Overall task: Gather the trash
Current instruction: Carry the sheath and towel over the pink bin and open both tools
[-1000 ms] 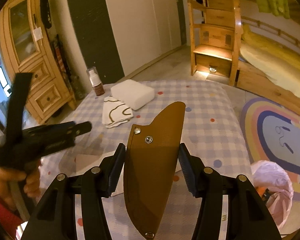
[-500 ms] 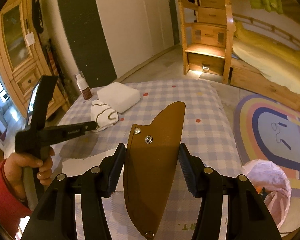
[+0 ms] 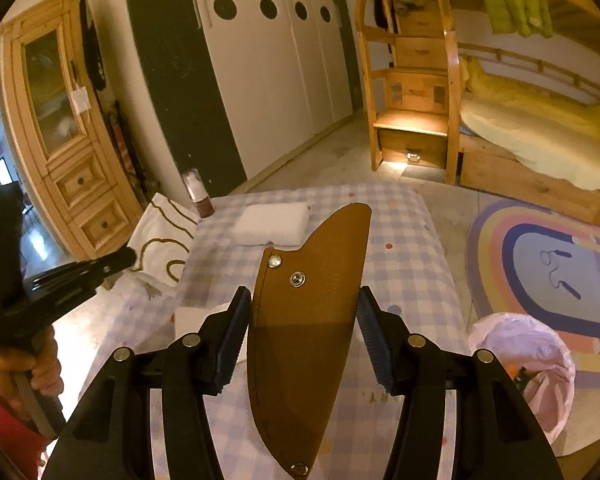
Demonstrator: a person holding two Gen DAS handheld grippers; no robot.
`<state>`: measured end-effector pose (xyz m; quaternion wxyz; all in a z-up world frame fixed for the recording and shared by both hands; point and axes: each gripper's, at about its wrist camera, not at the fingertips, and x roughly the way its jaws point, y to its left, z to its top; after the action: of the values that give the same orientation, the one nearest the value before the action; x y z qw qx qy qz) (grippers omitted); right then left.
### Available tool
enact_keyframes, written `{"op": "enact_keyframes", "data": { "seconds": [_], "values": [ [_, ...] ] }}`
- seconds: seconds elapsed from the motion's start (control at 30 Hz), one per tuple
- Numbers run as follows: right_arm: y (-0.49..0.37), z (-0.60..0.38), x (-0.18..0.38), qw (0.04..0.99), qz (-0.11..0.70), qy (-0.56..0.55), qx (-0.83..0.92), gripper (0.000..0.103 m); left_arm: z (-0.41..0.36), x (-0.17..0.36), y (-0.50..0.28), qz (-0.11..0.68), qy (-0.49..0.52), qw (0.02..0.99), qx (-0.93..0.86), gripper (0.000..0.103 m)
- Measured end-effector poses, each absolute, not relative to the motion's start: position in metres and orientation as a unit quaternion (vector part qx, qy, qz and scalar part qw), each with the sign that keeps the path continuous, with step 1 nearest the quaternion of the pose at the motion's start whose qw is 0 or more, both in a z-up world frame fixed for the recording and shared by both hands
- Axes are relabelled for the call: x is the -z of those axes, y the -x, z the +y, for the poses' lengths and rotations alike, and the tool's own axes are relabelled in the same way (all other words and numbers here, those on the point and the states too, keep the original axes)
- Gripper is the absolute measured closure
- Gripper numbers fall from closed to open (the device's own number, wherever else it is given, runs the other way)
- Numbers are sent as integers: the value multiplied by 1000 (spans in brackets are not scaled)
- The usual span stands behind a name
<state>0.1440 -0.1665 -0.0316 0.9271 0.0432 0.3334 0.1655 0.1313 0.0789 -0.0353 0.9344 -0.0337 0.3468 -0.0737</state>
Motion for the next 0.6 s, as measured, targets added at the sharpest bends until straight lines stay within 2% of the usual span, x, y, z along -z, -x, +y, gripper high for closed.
{"op": "enact_keyframes", "data": {
  "seconds": [0.3, 0.6],
  "values": [
    [-112, -191, 27, 931, 329, -53, -148, 49, 10, 33, -83, 338, -30, 931, 135, 103],
    [-92, -249, 33, 938, 325, -83, -85, 48, -76, 32, -75, 330, -80, 914, 221, 103]
  ]
}}
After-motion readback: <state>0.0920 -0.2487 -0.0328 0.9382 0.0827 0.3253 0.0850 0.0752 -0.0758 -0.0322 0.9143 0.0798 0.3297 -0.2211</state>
